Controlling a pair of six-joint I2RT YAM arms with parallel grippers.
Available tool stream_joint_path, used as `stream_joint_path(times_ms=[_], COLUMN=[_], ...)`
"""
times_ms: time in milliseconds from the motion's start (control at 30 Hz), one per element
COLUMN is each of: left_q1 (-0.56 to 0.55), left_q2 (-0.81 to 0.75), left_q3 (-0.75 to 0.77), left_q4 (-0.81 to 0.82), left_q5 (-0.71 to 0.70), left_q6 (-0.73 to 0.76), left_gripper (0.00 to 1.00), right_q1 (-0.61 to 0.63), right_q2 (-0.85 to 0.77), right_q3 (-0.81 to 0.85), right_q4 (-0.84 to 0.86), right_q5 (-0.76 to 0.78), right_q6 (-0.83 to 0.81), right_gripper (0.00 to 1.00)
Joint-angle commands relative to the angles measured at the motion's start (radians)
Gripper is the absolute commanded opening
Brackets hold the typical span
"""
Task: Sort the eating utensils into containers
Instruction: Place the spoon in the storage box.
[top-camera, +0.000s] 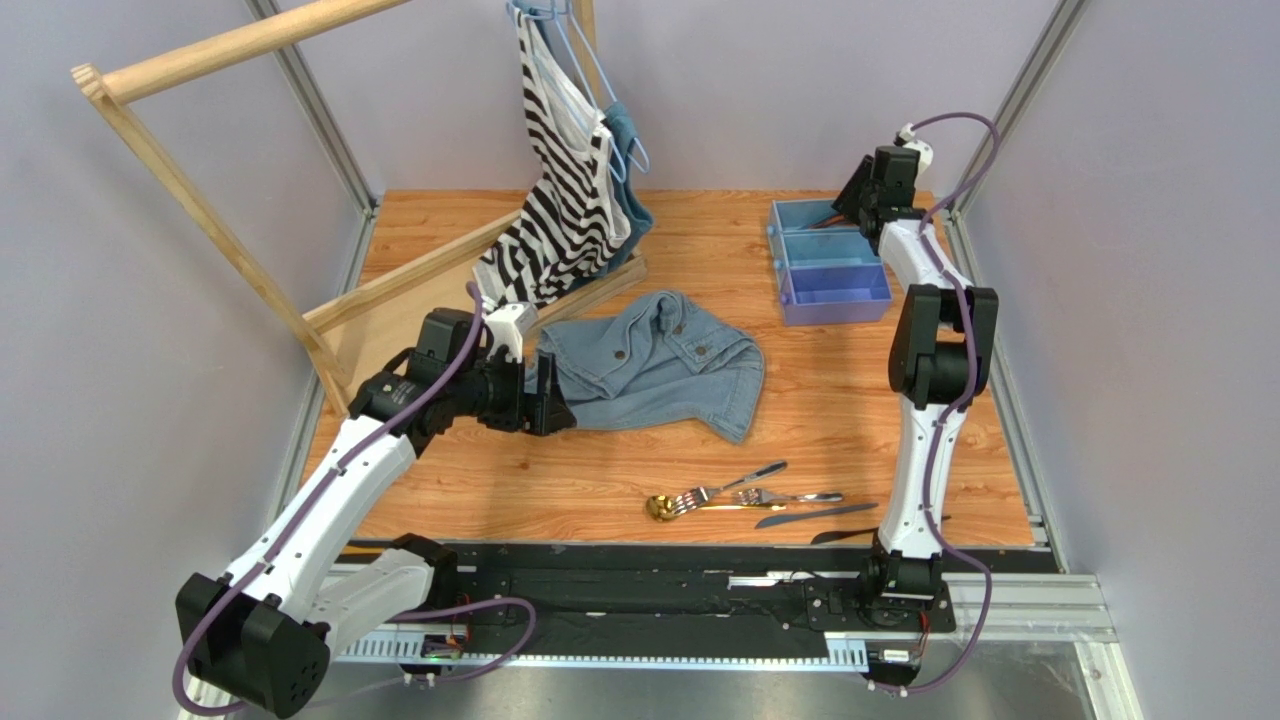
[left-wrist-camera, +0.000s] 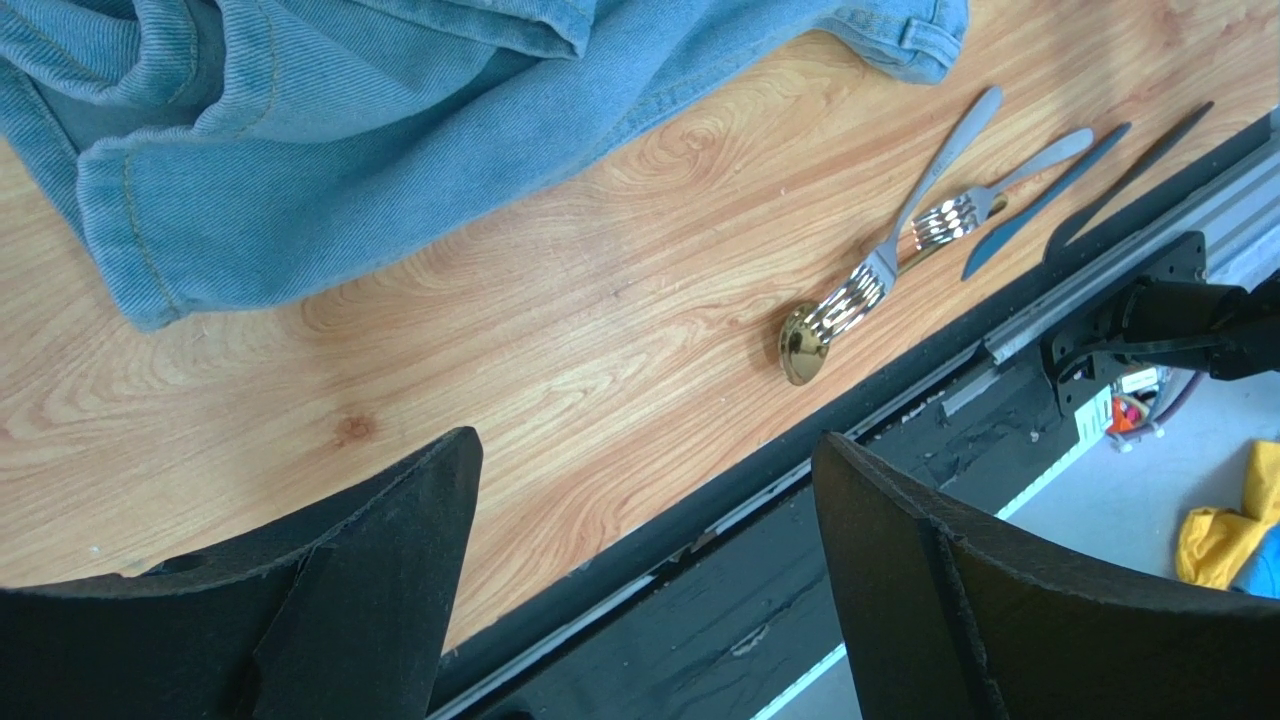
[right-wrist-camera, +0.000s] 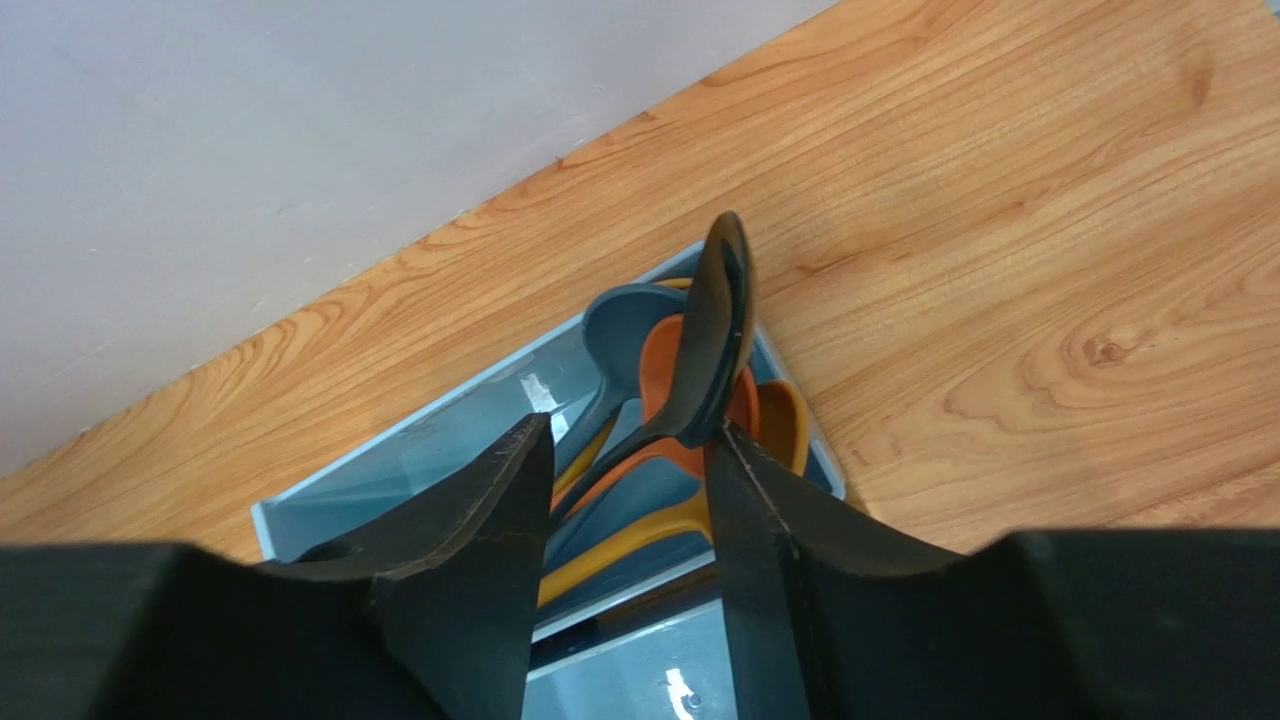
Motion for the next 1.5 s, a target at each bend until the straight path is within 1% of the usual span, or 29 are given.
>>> stream_joint_path(times_ms=[0,67,200,300,433,500,533,567,633,667,733,767,800,867,900,1000,1033,1100,1133,1167,1233,1300,1367,1400,1433,1467], left_q1=[-0.003,-0.003,-0.003,-0.003,-0.003,-0.003,-0.003,-0.003,-0.003,-0.003,-0.003,-0.001,-0.003,-0.003,-0.003,-0.012,-0.023,-0.041,-0.064,-0.081,-0.132,-0.187,-0.221,-0.248,-0.265,-0.280], left_q2=[-0.004,-0.003,0.005,0.008,0.008,0.007,0.007,0.008,0.010,0.013,0.014,0.013,0.008,0.002,-0.004,-0.009,-0.007,0.003,0.008,0.013,0.034,0.060,0.082,0.111,0.129,0.146], left_q3=[-0.002,-0.003,0.001,0.006,0.009,0.011,0.011,0.011,0.011,0.015,0.020,0.024,0.026,0.029,0.029,0.027,0.029,0.035,0.041,0.043,0.052,0.057,0.060,0.063,0.073,0.083], left_q4=[0.008,0.007,0.002,-0.001,-0.007,-0.007,-0.006,-0.006,-0.002,-0.004,-0.004,-0.004,-0.002,-0.004,-0.002,0.010,0.013,0.014,0.014,0.016,0.014,0.028,0.050,0.072,0.080,0.085], left_q5=[-0.003,-0.004,-0.015,-0.026,-0.041,-0.043,-0.041,-0.036,-0.029,-0.021,-0.017,-0.015,-0.015,-0.012,-0.012,-0.013,-0.016,-0.039,-0.056,-0.065,-0.088,-0.110,-0.122,-0.124,-0.128,-0.135], left_q6=[0.007,0.008,0.005,0.005,0.003,0.005,0.006,0.007,0.010,0.011,0.017,0.022,0.023,0.028,0.028,0.020,0.019,0.013,0.010,0.005,-0.006,-0.026,-0.046,-0.050,-0.055,-0.062], left_gripper=[0.89,0.90,0.90,0.90,0.91,0.91,0.91,0.91,0.91,0.91,0.91,0.91,0.91,0.91,0.91,0.93,0.93,0.93,0.94,0.96,0.96,0.97,0.97,0.97,0.97,0.97], right_q1=[0.004,0.003,-0.001,0.001,-0.001,-0.004,-0.005,-0.007,-0.008,-0.010,-0.011,-0.011,-0.011,-0.011,-0.011,-0.010,-0.007,-0.001,0.012,0.019,0.038,0.047,0.065,0.065,0.108,0.114], right_q2=[-0.104,-0.125,-0.183,-0.220,-0.306,-0.378,-0.406,-0.473,-0.544,-0.624,-0.711,-0.749,-0.839,-0.919,-1.003,-1.135,-1.169,-1.225,-1.278,-1.300,-1.352,-1.378,-1.412,-1.423,-1.438,-1.459], right_q3=[-0.008,-0.026,-0.072,-0.075,-0.143,-0.208,-0.242,-0.317,-0.418,-0.525,-0.628,-0.744,-0.794,-0.905,-0.998,-1.135,-1.160,-1.215,-1.264,-1.282,-1.330,-1.351,-1.413,-1.428,-1.443,-1.474], right_q4=[0.029,0.049,0.091,0.080,0.127,0.152,0.169,0.210,0.286,0.313,0.380,0.406,0.417,0.457,0.456,0.451,0.436,0.423,0.423,0.414,0.413,0.394,0.425,0.428,0.423,0.422], right_q5=[-0.004,-0.015,-0.047,-0.059,-0.061,-0.071,-0.076,-0.084,-0.085,-0.128,-0.136,-0.153,-0.154,-0.169,-0.170,-0.222,-0.258,-0.275,-0.295,-0.294,-0.318,-0.341,-0.389,-0.392,-0.380,-0.380], right_q6=[-0.017,-0.006,0.015,0.045,0.077,0.104,0.120,0.156,0.195,0.236,0.274,0.299,0.316,0.336,0.359,0.399,0.407,0.426,0.436,0.437,0.433,0.427,0.430,0.425,0.419,0.410], right_gripper=[0.54,0.60,0.64,0.65,0.66,0.66,0.66,0.68,0.70,0.70,0.71,0.72,0.72,0.74,0.74,0.75,0.75,0.75,0.75,0.75,0.75,0.75,0.75,0.75,0.75,0.75])
